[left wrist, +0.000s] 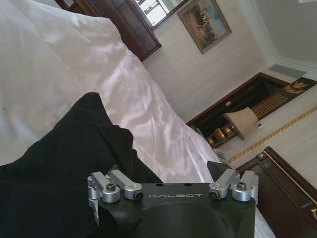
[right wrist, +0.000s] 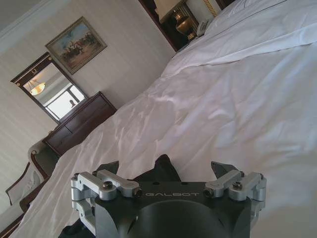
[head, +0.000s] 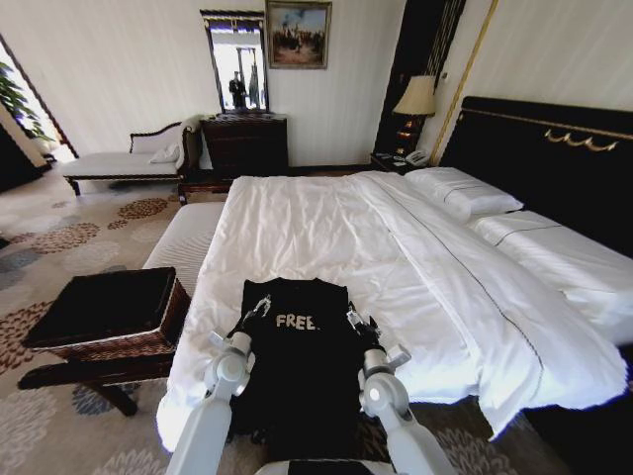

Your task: Fold the clothes on the bed and place them into the basket.

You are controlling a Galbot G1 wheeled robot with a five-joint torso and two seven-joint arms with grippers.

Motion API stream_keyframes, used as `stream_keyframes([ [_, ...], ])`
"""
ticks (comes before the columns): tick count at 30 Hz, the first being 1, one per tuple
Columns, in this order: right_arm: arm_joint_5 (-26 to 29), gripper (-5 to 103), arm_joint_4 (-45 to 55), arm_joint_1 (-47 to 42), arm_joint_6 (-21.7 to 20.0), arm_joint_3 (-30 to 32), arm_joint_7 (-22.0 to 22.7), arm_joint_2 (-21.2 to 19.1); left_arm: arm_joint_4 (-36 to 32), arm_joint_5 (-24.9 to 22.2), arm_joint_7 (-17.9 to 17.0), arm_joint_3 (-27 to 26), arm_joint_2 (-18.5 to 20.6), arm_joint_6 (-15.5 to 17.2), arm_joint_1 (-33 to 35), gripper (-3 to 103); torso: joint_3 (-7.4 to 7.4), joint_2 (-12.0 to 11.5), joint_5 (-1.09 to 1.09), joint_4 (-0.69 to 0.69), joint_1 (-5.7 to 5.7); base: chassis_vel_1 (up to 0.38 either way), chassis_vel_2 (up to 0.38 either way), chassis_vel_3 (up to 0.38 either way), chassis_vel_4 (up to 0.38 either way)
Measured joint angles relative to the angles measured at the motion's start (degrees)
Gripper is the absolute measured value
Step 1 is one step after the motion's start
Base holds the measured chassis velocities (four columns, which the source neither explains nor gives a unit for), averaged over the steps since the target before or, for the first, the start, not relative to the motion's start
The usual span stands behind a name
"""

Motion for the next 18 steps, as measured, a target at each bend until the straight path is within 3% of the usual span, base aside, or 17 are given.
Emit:
stream_keyframes([
  [5, -0.2, 100, 0.1, -0.4, 0.2, 0.1, -0.1, 0.0, 0.4, 1.6, 1.7, 0.6, 0.6, -0.5, 0.4, 100, 0.0, 0.0, 0.0, 0.0, 0.0, 0.0, 0.0, 0.0, 0.0],
  [12, -0.5, 100, 0.5, -0.9, 0.4, 0.2, -0.2, 0.1, 0.9, 1.8, 3.8, 0.8, 1.1, -1.6, 0.5, 100, 0.0, 0.0, 0.0, 0.01, 0.0, 0.0, 0.0, 0.0, 0.0],
  [18, -1.2, 100, 0.9, -1.4, 0.4, 0.1, -0.2, 0.7, 2.8, 5.8, 4.6, 2.5, 3.1, -4.6, -1.5, 100, 0.0, 0.0, -0.01, 0.0, 0.0, 0.0, 0.0, 0.0, 0.0],
])
